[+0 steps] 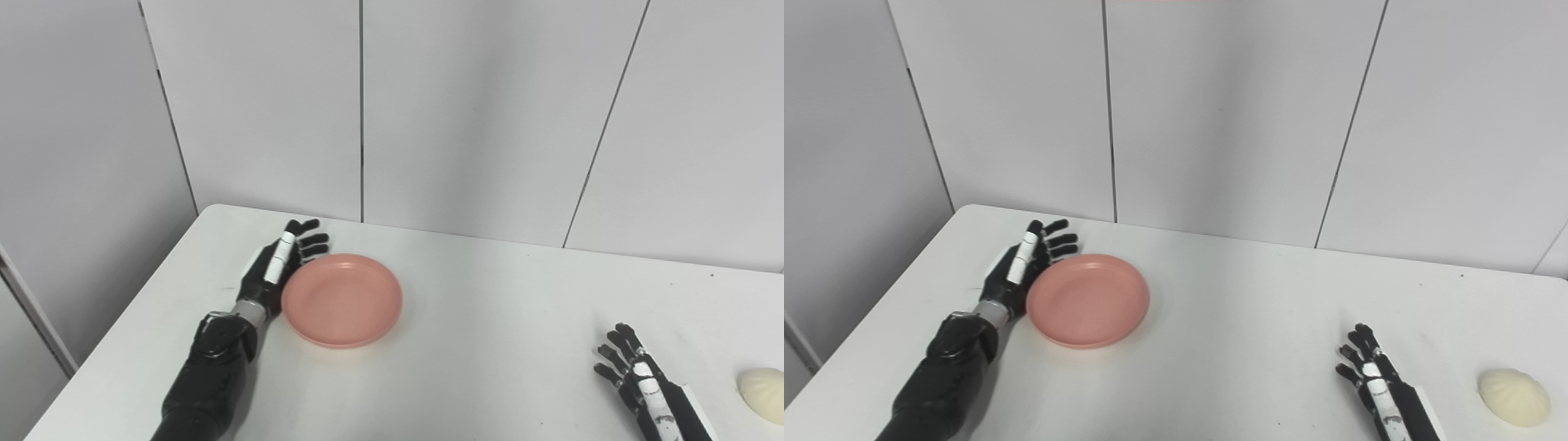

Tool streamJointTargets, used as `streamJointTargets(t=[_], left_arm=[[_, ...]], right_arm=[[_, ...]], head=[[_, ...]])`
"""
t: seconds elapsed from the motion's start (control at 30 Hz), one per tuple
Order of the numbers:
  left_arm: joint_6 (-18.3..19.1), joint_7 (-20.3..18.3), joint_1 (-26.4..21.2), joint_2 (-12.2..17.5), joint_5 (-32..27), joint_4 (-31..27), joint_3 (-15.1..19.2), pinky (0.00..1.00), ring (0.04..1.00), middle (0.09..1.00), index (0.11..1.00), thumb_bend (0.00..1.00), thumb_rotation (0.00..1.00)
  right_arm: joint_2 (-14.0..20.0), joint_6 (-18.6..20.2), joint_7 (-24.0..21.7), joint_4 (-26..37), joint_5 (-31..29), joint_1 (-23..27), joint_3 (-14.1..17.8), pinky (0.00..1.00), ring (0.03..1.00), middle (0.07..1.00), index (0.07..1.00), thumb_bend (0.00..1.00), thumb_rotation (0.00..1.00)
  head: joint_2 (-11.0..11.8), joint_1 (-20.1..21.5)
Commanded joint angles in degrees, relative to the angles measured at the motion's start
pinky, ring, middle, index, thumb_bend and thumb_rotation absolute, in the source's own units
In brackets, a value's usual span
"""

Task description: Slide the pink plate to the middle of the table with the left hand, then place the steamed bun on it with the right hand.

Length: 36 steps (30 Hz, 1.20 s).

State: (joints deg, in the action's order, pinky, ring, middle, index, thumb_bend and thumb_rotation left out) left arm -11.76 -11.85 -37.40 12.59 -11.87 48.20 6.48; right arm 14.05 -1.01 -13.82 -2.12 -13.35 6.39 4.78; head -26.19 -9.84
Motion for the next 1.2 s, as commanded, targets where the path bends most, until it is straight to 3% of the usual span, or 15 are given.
streamJointTargets(t=[0.0,0.4,0.57,0.87,1.17], left_arm=[[1.80,0.61,0.02,-0.27,0.97,-1.38,-0.42,0.69,0.773,0.759,0.786,0.90,0.89],[3.84,2.23,-0.53,-3.60,2.10,-2.06,-1.03,0.73,0.773,0.756,0.774,0.88,0.89],[5.19,2.25,-0.08,-4.44,1.74,-4.01,-1.10,0.74,0.770,0.754,0.783,0.89,0.89],[11.03,2.56,2.03,-7.03,1.32,-14.06,-1.26,0.76,0.796,0.786,0.822,0.92,0.90],[14.13,1.48,2.58,-9.15,1.27,-16.46,-2.66,0.77,0.808,0.795,0.828,0.88,0.91]], right_arm=[[-0.56,-0.19,-0.81,-0.37,0.04,-0.23,-0.94,0.88,0.921,0.955,0.959,0.76,0.85],[-1.10,0.03,-0.68,0.18,0.72,-0.11,-1.69,0.87,0.911,0.954,0.960,0.78,0.85],[-1.92,0.41,-0.10,1.30,1.33,-0.19,-2.52,0.86,0.906,0.950,0.955,0.78,0.84],[-4.35,2.69,3.32,4.45,5.24,-0.14,-4.83,0.83,0.894,0.934,0.941,0.83,0.86],[-6.23,4.50,4.88,6.56,7.67,-0.02,-6.59,0.83,0.895,0.934,0.943,0.79,0.87]], head=[[-0.16,0.06],[-0.46,1.35],[-1.67,5.63],[-2.72,14.24],[-3.51,18.71]])
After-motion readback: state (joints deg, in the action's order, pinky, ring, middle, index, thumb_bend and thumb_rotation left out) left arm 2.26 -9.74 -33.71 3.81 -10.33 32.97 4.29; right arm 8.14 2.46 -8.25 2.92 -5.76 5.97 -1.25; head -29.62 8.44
